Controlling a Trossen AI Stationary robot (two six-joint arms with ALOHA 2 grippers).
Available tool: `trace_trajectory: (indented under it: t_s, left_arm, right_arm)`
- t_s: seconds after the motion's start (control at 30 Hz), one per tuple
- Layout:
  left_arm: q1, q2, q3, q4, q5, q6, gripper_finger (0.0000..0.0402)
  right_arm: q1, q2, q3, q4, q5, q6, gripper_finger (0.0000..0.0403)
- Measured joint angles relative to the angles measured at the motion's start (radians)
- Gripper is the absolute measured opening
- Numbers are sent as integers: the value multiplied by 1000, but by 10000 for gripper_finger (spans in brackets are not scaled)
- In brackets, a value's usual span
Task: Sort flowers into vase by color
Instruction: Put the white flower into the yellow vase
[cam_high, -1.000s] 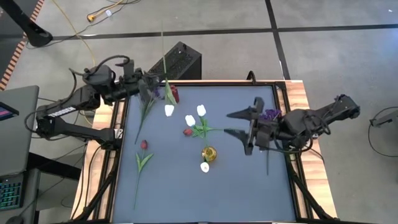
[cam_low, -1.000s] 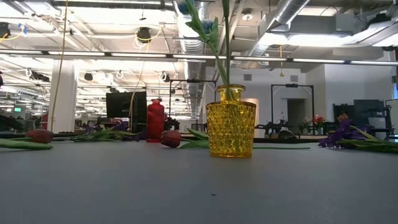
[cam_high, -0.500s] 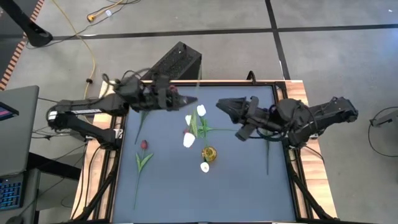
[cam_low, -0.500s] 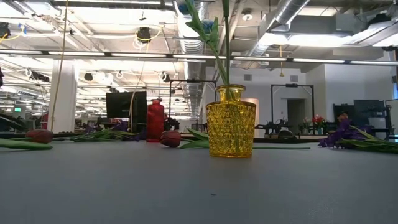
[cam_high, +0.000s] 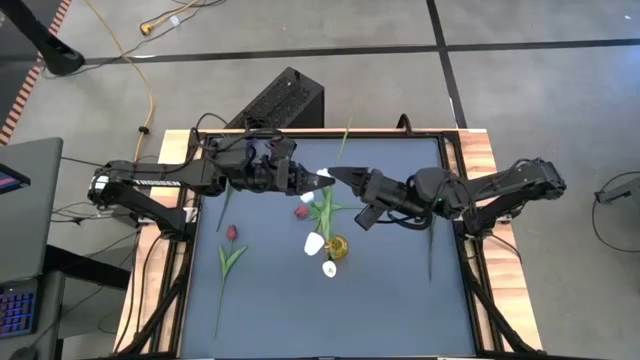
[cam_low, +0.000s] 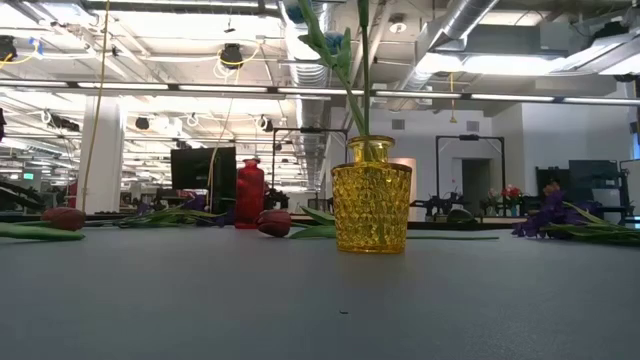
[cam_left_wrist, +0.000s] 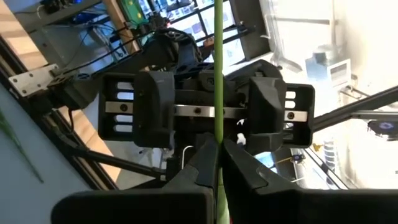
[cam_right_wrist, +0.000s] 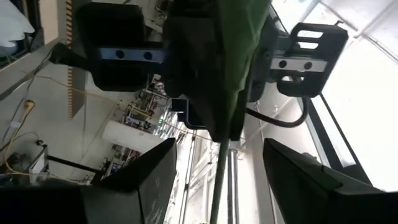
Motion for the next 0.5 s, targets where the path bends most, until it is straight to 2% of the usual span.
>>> trace_trajectory:
  t_s: [0.2, 0.5]
  left_arm:
    - [3, 0, 0, -28, 19, 0, 0]
    - [4, 0, 0, -60, 27, 4, 0]
  right_arm:
    - [0, -2, 0, 5, 2, 0, 243]
    - [-9, 0, 0, -14, 3, 39, 150]
